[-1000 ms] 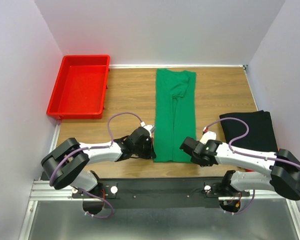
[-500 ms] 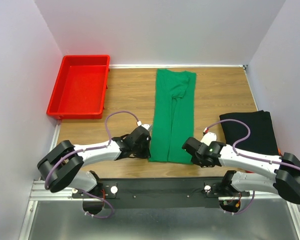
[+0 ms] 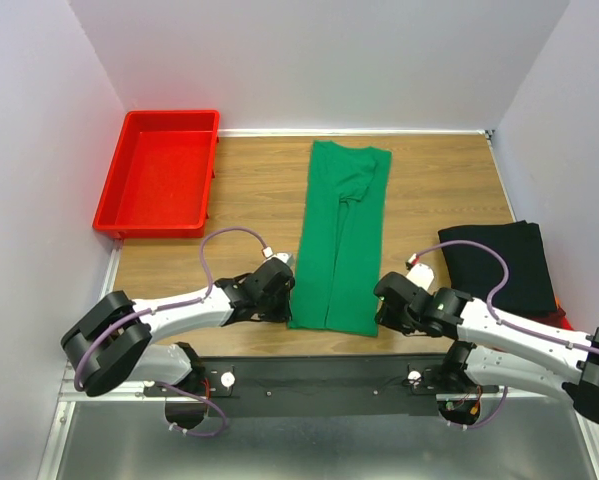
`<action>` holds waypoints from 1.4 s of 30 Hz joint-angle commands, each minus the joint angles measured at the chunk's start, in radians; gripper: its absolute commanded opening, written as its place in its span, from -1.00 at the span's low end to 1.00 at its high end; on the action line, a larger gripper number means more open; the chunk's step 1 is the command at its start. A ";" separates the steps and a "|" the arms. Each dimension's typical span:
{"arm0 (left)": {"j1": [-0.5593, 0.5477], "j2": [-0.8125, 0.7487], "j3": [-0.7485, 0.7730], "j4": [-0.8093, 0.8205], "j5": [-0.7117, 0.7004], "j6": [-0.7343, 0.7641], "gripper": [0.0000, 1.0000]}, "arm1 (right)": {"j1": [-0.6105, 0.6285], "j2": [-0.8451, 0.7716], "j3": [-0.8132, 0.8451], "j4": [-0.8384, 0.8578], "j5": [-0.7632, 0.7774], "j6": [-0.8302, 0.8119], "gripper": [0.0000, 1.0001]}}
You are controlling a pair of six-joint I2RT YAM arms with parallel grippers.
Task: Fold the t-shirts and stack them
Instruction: Fold the tshirt
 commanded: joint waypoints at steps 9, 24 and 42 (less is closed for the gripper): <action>-0.010 -0.034 -0.043 0.009 0.019 -0.028 -1.00 | -0.001 0.090 -0.057 0.173 -0.121 -0.031 -0.13; -0.016 -0.047 -0.050 0.027 0.057 -0.027 -1.00 | -0.001 0.048 -0.115 0.201 -0.189 0.004 -0.94; 0.015 0.046 0.261 -0.052 -0.041 0.102 -1.00 | -0.017 0.204 0.283 0.019 0.150 -0.138 -0.99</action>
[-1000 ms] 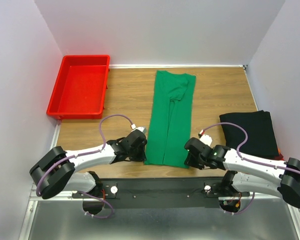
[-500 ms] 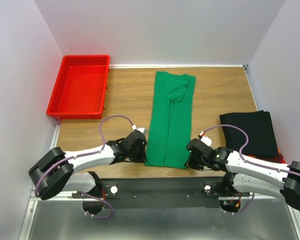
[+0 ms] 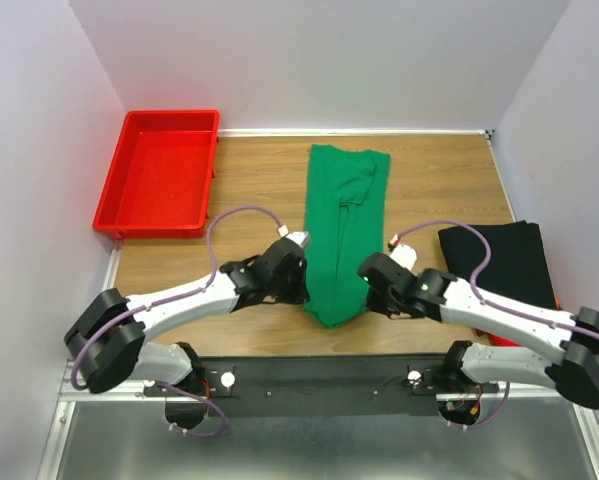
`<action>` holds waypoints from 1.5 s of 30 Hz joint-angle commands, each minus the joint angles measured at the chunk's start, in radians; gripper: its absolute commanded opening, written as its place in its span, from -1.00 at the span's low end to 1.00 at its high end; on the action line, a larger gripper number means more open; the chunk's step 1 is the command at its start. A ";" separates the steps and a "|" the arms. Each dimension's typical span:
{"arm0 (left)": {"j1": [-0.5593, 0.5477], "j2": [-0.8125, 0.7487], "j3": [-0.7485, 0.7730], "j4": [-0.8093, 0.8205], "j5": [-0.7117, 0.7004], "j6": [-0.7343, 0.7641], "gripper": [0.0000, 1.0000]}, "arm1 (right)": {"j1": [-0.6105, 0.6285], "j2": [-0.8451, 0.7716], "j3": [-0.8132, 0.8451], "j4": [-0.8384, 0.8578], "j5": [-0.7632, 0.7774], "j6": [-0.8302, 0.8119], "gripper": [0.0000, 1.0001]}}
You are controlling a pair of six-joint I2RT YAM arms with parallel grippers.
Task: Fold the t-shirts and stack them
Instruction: Fold the tshirt
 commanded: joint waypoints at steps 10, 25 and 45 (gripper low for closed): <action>0.232 0.273 0.330 0.075 -0.019 0.151 -1.00 | -0.267 0.357 0.350 0.136 0.199 -0.286 -0.99; 0.392 0.635 0.672 0.052 -0.011 0.171 -1.00 | -0.537 0.642 0.476 0.356 0.000 -0.377 -0.99; 0.397 0.831 0.984 -0.040 -0.004 0.243 -1.00 | -0.631 0.732 0.556 0.393 -0.103 -0.405 -0.99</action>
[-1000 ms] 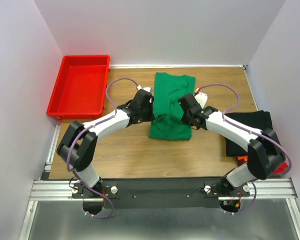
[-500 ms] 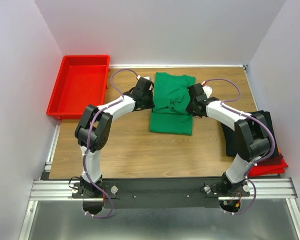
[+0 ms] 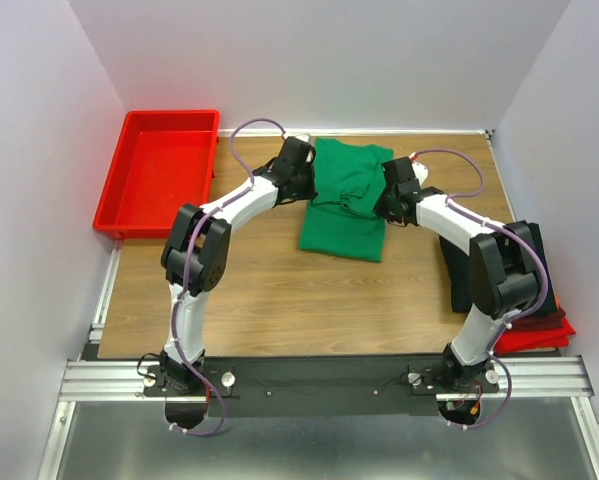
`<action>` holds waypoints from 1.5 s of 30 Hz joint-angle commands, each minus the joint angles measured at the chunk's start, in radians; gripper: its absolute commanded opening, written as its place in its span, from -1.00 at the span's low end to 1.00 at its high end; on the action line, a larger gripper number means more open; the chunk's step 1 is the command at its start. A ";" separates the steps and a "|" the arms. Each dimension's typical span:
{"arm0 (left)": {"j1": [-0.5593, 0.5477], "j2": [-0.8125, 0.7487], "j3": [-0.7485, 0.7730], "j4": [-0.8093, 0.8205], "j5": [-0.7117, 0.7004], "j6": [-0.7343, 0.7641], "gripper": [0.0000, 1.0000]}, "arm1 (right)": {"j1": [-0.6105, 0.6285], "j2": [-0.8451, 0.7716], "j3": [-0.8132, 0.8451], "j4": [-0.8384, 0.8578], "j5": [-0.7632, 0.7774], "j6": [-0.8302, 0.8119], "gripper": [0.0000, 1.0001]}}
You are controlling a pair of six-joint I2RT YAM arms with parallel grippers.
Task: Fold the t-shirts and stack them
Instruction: Fold the tshirt
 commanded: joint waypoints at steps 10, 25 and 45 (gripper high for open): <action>0.017 0.160 0.208 -0.062 0.036 0.055 -1.00 | -0.096 0.103 0.108 0.026 -0.096 -0.037 -0.99; 0.089 0.078 0.208 -0.004 0.045 0.066 0.03 | -0.133 0.100 0.168 0.026 -0.151 -0.129 0.55; -0.009 0.139 0.130 0.052 0.070 0.031 -1.00 | -0.047 0.237 0.207 0.058 -0.133 -0.146 0.08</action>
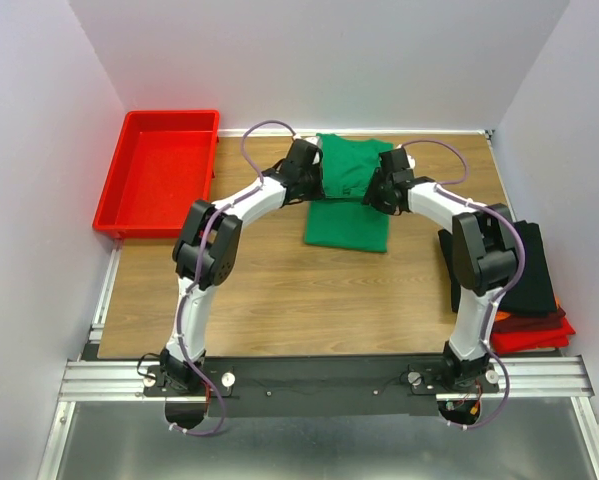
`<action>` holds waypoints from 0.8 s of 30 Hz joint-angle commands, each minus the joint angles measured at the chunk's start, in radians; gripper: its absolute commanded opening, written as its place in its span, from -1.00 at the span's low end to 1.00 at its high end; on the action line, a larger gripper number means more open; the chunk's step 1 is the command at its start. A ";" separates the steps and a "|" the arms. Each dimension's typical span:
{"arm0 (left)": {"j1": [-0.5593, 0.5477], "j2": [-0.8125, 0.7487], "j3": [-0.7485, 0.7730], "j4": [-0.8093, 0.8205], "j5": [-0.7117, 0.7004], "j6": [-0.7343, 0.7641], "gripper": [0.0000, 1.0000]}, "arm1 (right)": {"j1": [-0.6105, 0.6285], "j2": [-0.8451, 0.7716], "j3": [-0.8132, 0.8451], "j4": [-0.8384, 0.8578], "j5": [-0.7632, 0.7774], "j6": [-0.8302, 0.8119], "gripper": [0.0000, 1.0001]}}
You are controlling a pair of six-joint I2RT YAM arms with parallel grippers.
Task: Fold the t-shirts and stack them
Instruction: Fold the tshirt
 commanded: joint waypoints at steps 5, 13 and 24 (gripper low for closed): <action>0.009 0.156 0.206 -0.046 0.002 0.045 -1.00 | -0.008 0.156 0.152 0.016 0.024 -0.020 0.07; 0.044 0.234 0.284 -0.031 0.029 0.042 -0.46 | -0.008 0.225 0.206 0.015 0.021 -0.023 0.09; 0.067 0.202 0.237 0.001 0.000 -0.009 -0.35 | -0.001 0.256 0.182 0.013 -0.020 -0.047 0.15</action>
